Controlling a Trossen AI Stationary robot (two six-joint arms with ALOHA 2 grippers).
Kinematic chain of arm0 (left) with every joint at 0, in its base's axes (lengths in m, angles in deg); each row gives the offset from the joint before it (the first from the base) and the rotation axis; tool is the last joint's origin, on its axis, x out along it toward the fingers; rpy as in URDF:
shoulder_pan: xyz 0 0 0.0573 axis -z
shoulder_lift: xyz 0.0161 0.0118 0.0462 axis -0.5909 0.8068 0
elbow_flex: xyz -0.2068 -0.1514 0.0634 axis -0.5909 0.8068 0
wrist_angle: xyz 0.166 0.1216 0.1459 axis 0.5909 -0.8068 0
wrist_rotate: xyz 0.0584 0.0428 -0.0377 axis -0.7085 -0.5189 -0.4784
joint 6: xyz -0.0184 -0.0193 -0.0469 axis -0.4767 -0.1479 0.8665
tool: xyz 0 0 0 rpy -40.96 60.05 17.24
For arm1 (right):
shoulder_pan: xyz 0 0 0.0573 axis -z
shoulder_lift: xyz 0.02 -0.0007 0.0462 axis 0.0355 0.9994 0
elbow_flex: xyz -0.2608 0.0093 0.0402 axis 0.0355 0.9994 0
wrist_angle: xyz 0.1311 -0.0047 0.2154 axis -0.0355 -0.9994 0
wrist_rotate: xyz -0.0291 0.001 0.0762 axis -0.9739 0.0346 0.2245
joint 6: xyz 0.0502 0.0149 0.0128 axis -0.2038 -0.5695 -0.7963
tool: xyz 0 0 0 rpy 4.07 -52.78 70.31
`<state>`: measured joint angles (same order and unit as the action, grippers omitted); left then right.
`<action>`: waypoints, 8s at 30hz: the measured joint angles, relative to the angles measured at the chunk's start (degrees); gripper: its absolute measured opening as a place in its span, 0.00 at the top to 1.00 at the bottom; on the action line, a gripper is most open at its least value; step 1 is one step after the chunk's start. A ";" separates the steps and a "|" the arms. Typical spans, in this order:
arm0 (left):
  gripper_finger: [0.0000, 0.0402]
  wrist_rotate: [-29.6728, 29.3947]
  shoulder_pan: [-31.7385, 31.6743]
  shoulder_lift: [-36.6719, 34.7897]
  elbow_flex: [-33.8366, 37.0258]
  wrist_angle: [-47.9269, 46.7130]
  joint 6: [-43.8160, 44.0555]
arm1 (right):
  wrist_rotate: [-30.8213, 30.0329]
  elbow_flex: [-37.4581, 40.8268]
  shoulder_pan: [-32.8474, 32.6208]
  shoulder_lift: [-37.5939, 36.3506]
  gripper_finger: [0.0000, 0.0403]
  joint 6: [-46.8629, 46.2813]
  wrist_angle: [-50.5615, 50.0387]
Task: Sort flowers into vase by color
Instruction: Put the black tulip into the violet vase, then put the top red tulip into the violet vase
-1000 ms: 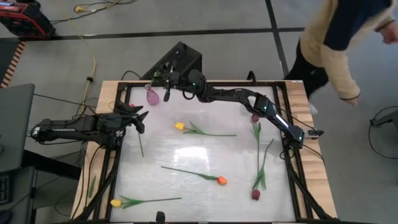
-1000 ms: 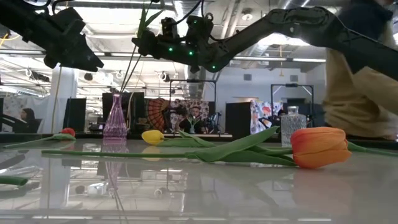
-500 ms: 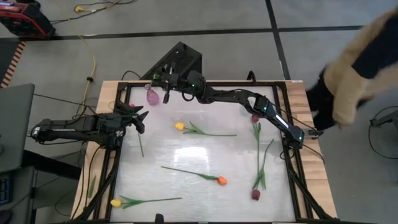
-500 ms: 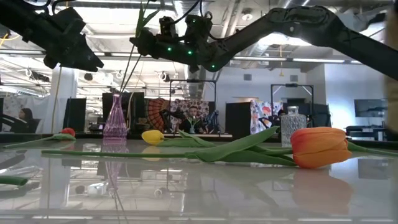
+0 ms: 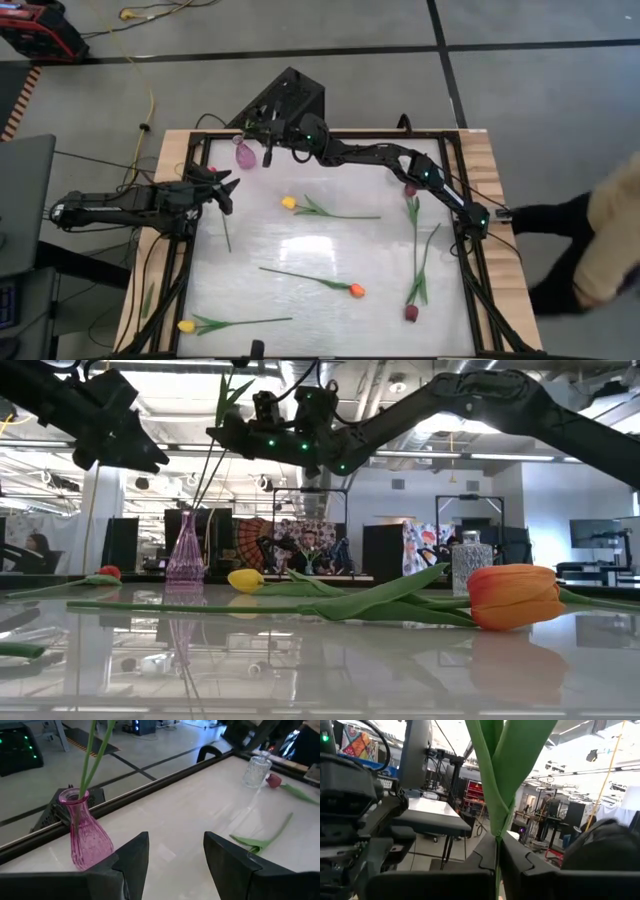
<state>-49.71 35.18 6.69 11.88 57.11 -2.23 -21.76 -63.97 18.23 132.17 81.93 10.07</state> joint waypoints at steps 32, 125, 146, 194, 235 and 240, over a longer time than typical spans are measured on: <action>0.56 2.85 0.00 0.01 0.00 -0.43 1.01 | 3.12 -16.37 2.50 -4.02 0.42 0.46 -53.05; 0.99 -7.97 -9.57 23.83 -21.62 32.97 -49.39 | 3.11 -17.22 2.06 -3.89 0.42 2.43 -58.70; 0.99 0.51 -25.94 22.22 -21.60 18.70 -30.33 | 10.81 -17.31 4.76 -19.05 0.42 2.91 -83.23; 0.45 25.96 0.78 23.96 -19.07 -18.11 5.39 | 10.67 -13.94 0.69 -27.76 0.42 1.55 -132.11; 0.45 21.89 13.03 24.06 11.37 35.57 -6.67 | -10.57 80.58 -28.71 -62.04 0.42 -85.83 -91.45; 0.45 21.63 13.03 24.06 11.37 35.66 -6.67 | -11.20 82.37 -27.88 -59.24 0.45 -86.14 -89.28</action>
<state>-28.08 48.21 30.75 23.25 92.77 -8.91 -32.96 18.39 -9.65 72.93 -4.20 -79.21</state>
